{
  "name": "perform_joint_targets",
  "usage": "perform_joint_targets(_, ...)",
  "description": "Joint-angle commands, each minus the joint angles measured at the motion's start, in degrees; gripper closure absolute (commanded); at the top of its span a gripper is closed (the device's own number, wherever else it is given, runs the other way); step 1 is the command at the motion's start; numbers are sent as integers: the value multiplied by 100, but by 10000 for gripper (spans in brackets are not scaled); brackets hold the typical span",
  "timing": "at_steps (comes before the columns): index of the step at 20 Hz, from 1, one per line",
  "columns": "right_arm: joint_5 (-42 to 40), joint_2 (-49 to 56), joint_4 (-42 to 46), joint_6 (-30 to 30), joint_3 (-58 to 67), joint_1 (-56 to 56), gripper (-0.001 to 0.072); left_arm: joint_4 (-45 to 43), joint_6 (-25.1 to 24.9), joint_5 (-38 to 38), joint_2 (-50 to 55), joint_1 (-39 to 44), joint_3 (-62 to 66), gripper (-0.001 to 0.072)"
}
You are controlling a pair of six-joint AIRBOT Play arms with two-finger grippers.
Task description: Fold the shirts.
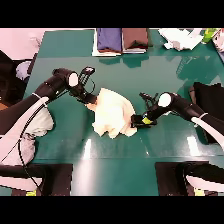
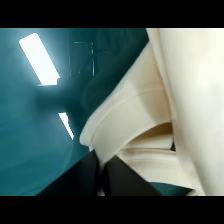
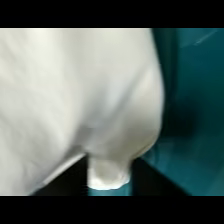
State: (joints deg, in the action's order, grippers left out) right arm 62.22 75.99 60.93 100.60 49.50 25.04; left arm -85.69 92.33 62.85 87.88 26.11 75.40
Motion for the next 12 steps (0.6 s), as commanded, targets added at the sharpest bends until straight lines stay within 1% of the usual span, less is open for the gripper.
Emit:
perform_joint_targets(1, -125, 219, 179, -13, 238, 216, 631, -4, 7, 85, -7, -4, 4, 677)
perform_joint_targets(2, -120, 160, 417, 13, 291, 214, 696, -35, 15, 107, -33, -4, 4, 677)
perform_joint_targets(5, 138, -354, 1375, 313, 422, 17, 696, -393, 61, 70, -323, -83, 59, 677)
perform_joint_targets(8, 610, -1185, 2234, 328, 815, -560, 697, -413, 66, -57, -876, -404, 286, 677)
perform_joint_targets(10, 767, -1716, 2542, 240, 1257, -1040, 697, -413, 63, -286, -1368, -542, 428, 677)
perform_joint_targets(12, 782, -2177, 2579, 22, 1757, -1493, 697, -411, 63, -627, -1906, -538, 557, 677)
